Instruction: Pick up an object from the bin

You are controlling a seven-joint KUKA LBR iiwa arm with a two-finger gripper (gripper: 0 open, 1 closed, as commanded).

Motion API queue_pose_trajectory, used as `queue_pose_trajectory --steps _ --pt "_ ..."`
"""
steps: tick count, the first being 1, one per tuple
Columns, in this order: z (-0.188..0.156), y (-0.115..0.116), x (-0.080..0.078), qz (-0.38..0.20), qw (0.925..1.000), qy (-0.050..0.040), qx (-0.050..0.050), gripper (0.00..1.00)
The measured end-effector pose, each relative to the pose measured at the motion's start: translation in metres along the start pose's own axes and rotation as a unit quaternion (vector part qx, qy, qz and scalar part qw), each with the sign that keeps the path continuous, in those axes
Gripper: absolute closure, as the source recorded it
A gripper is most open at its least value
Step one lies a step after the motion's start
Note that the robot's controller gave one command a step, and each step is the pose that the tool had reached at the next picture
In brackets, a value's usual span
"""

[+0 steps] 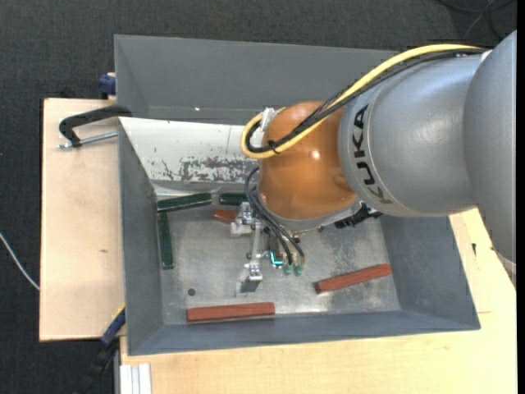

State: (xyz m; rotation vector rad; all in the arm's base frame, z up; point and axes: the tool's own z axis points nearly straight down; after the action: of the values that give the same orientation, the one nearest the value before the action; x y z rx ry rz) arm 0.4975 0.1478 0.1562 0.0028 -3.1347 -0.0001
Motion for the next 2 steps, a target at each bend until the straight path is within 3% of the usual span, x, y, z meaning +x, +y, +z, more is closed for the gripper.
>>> queue_pose_trajectory --steps 1,2 --pt "-0.003 -0.001 -0.001 0.001 1.0 -0.0028 0.0 0.0" --pt "0.045 -0.05 -0.06 -0.011 0.9999 -0.0104 -0.002 0.0"
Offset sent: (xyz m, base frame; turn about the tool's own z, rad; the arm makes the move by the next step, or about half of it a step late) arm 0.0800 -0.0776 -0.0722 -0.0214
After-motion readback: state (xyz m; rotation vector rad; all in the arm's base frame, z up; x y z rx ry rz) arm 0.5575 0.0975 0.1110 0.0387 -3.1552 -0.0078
